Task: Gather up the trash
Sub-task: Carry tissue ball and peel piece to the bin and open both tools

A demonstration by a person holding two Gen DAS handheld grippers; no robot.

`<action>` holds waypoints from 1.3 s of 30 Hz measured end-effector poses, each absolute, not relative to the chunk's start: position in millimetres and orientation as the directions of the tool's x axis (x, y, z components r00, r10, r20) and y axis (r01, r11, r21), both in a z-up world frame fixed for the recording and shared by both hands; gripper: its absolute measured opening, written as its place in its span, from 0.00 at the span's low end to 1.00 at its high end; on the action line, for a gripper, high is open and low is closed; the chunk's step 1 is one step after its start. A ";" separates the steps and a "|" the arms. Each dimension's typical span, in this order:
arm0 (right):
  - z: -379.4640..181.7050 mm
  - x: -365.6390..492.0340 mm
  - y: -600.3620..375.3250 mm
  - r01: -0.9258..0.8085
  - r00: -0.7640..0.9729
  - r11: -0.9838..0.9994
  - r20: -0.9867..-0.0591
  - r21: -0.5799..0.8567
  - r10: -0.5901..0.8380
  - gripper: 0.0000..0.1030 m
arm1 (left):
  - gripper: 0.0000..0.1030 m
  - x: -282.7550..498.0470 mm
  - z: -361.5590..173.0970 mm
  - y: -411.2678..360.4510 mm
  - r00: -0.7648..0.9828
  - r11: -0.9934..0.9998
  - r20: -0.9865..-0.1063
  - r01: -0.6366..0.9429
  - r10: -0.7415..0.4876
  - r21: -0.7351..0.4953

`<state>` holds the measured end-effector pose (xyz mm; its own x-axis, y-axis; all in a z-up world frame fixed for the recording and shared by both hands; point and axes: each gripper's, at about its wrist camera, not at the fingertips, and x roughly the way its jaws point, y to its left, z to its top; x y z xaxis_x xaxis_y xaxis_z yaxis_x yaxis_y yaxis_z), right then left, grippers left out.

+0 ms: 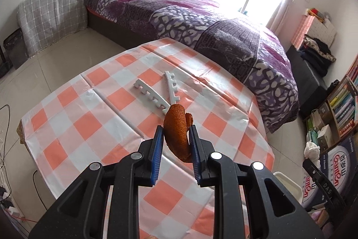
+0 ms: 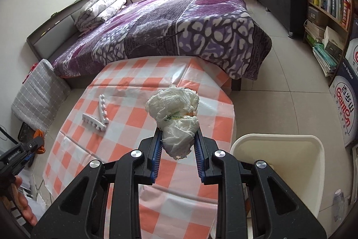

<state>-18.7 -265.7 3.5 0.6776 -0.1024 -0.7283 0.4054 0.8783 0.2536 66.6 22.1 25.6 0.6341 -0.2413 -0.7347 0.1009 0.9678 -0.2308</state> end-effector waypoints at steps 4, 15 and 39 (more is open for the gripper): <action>8.9 -33.1 -288.2 0.449 0.675 0.853 -0.726 0.266 -0.129 0.25 | 0.23 55.9 25.5 -6.1 0.633 0.960 -0.723 0.169 -0.278 -0.221; 9.1 -68.4 -337.0 0.566 0.613 0.787 -0.764 0.246 -0.202 0.26 | 0.23 20.5 15.7 -88.0 0.576 0.906 -0.719 0.381 -0.390 -0.186; 8.8 -131.8 -412.9 0.717 0.558 0.637 -0.780 0.281 -0.284 0.53 | 0.23 -44.9 -24.5 -205.9 0.361 0.736 -0.772 0.649 -0.523 -0.196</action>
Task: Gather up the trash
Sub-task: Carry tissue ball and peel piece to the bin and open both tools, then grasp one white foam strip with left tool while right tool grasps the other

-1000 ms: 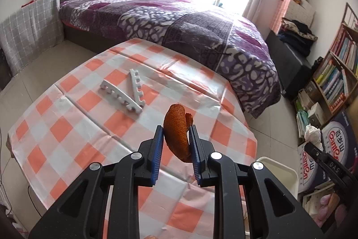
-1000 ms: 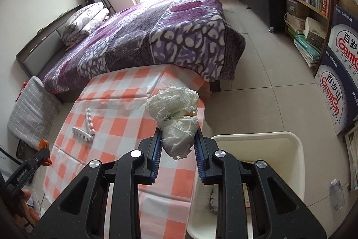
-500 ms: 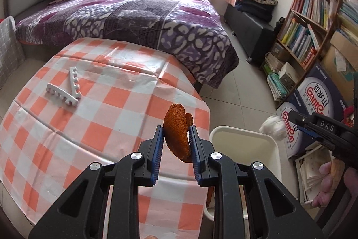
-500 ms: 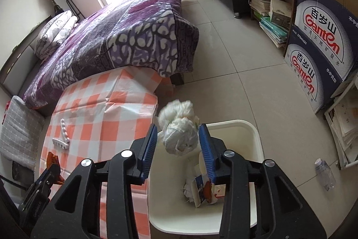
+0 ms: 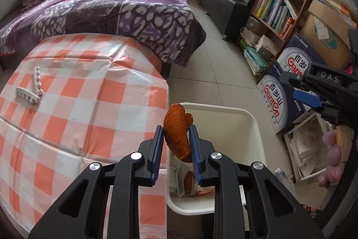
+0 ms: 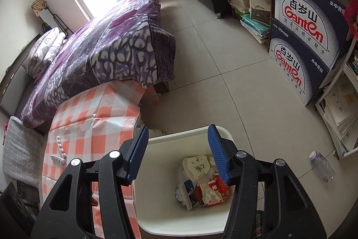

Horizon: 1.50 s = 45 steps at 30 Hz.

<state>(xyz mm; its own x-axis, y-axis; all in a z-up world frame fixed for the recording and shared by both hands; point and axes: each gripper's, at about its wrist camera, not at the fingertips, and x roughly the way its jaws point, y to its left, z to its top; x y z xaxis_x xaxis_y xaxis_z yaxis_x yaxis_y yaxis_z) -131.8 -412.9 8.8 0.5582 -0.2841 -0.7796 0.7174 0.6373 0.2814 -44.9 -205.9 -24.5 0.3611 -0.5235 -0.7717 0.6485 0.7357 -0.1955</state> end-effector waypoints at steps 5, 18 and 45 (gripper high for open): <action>7.9 -140.0 -422.0 0.747 0.544 0.598 -0.784 0.291 -0.299 0.59 | 0.24 -57.8 -32.5 -226.1 0.284 0.677 -0.782 0.700 -0.556 -0.227; -3.2 -121.8 -406.7 0.744 0.545 0.586 -0.800 0.322 -0.252 0.84 | 0.68 -18.8 -45.0 -210.0 0.284 0.777 -0.832 0.579 -0.477 -0.248; -67.3 4.3 -288.9 0.602 0.450 0.705 -0.888 0.375 0.088 0.88 | 0.68 264.6 -109.6 35.0 0.436 0.937 -0.898 -0.336 0.065 -0.095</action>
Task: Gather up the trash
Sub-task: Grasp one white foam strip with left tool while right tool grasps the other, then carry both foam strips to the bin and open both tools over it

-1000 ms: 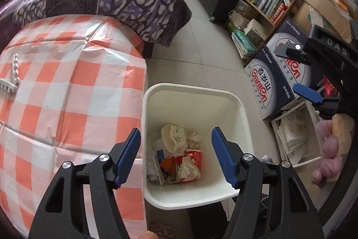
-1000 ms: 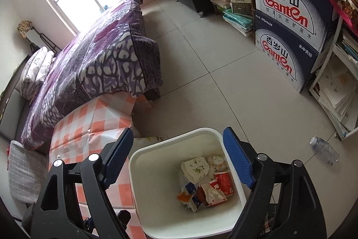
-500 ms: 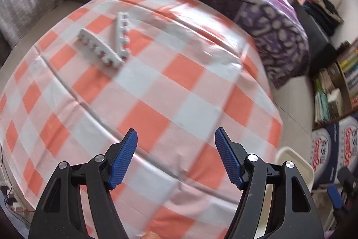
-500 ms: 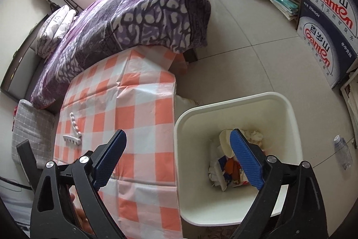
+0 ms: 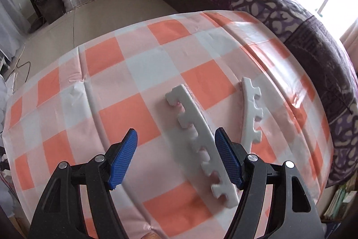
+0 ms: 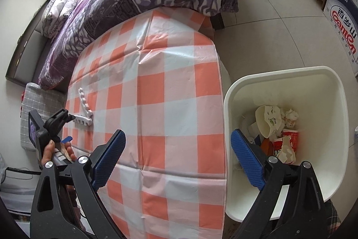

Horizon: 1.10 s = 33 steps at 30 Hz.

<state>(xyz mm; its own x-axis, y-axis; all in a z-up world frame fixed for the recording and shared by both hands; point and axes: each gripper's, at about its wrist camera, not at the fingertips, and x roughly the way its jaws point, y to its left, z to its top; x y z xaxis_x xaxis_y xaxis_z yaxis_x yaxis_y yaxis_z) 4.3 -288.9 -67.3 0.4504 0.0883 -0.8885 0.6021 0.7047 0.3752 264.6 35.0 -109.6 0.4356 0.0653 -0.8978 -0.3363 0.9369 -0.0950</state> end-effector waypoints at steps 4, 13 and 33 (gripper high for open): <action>-73.7 13.5 -278.2 0.587 0.422 0.756 -0.906 0.289 0.019 0.88 | 0.59 276.6 -126.5 31.5 0.413 0.951 -0.910 -0.295 0.034 -0.098; -92.5 100.5 -239.5 0.447 0.403 0.870 -0.915 0.208 0.012 0.88 | 0.32 245.5 -127.3 54.8 0.475 1.000 -0.880 -0.011 -0.011 -0.018; -118.3 261.7 -52.5 -0.114 0.534 0.993 -0.844 -0.022 0.043 0.21 | 0.32 211.0 -106.6 152.1 0.504 0.989 -0.862 -0.144 0.050 -0.027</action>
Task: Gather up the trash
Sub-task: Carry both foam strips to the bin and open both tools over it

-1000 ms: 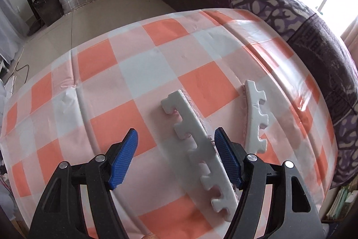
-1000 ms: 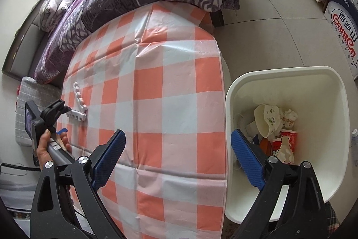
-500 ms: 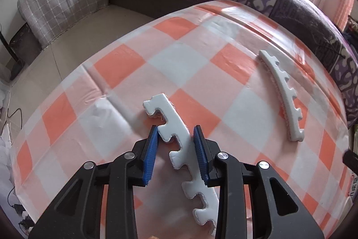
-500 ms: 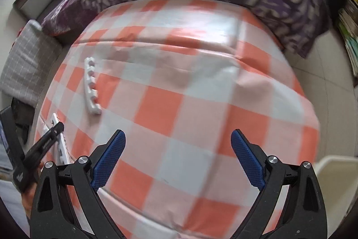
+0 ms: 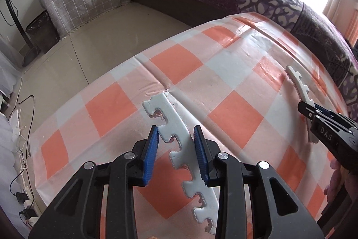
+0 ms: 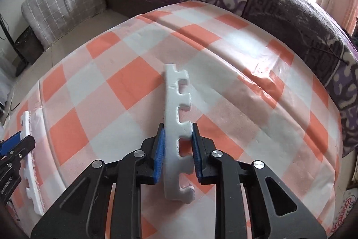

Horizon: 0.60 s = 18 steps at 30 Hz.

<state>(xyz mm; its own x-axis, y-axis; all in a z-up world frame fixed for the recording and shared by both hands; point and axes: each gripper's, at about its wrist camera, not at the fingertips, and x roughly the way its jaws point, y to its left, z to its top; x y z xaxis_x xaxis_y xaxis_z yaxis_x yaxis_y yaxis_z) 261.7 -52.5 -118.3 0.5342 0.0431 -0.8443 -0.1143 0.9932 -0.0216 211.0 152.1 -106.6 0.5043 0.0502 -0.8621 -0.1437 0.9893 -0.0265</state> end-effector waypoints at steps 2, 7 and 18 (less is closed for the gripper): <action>-106.3 246.3 -56.1 -0.103 0.559 0.995 -0.828 -0.005 0.054 0.21 | 0.32 207.5 -93.4 150.2 0.523 0.989 -0.851 -0.145 0.048 -0.034; -61.6 199.2 -85.9 -0.042 0.600 0.989 -0.788 0.139 0.136 0.21 | 0.32 187.9 -36.3 142.8 0.588 0.988 -0.809 -0.133 0.018 -0.075; 25.2 86.5 -140.8 0.123 0.715 0.958 -0.693 0.260 0.096 0.21 | 0.32 115.4 55.8 106.7 0.685 0.981 -0.726 -0.092 -0.060 -0.168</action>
